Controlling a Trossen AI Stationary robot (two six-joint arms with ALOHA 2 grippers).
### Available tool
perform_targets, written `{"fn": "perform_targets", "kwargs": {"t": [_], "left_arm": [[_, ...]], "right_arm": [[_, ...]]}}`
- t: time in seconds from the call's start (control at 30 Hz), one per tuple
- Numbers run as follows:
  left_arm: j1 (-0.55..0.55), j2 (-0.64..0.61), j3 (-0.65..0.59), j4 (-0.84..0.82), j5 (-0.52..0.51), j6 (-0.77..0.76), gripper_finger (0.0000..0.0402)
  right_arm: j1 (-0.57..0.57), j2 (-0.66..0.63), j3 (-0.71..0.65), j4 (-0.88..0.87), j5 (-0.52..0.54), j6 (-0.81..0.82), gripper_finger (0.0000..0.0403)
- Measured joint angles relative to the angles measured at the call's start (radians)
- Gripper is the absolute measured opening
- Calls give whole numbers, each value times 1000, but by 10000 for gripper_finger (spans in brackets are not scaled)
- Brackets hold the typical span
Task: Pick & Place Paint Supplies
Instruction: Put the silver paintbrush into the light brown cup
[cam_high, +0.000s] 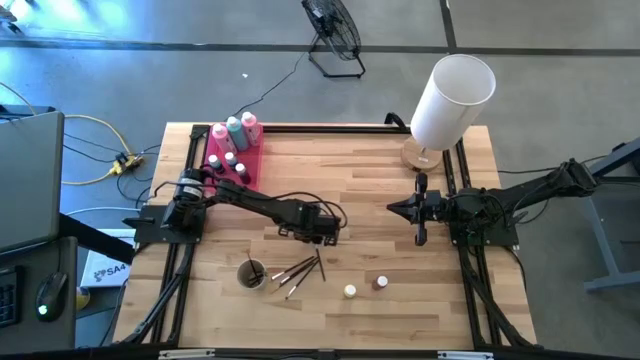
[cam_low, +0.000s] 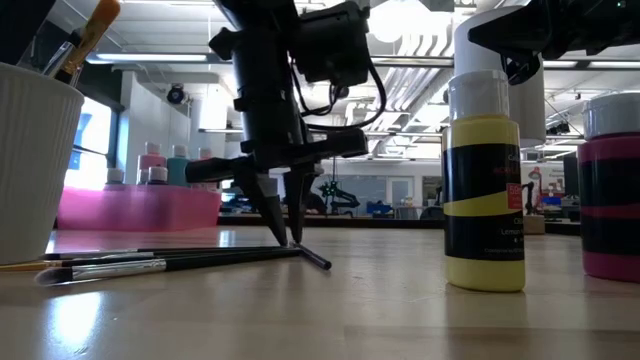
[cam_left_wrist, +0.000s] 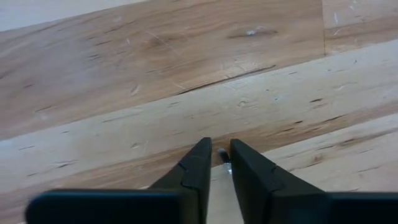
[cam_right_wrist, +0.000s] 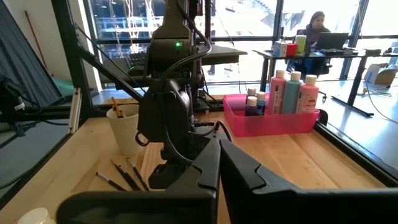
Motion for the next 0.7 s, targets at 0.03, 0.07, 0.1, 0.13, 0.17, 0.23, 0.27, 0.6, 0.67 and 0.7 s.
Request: {"fn": "perform_targets", "kwargs": {"t": [0.03, 0.07, 0.1, 0.13, 0.17, 0.23, 0.27, 0.6, 0.67, 0.7], "left_arm": [[0, 0, 0, -1, -2, 0, 45], [0, 0, -1, -2, -4, 0, 36], [0, 0, -1, -4, -4, 0, 28], [0, 0, -1, -5, -4, 5, 20], [0, 0, -1, -5, -3, 18, 13], [0, 0, -1, -4, -3, 38, 4], [0, 0, -1, -4, -3, 43, 3], [0, 2, 36, -29, -13, 255, 1], [0, 7, 67, -53, -34, 294, 1], [0, 9, 82, -52, -45, 313, 0]], "right_arm": [[0, 0, 0, 0, 0, 0, 3], [0, 0, 0, 0, 0, 0, 3], [0, 0, 0, 0, 0, 0, 3], [0, 0, 0, 0, 0, 0, 3], [0, 0, 0, 0, 0, 0, 3], [0, 0, 0, 0, 0, 0, 3], [0, 0, 0, 0, 0, 0, 3], [0, 0, 0, -8, 0, 0, 3], [0, 0, 0, -8, 0, 0, 3], [0, 0, 0, -9, 0, 0, 3]]}}
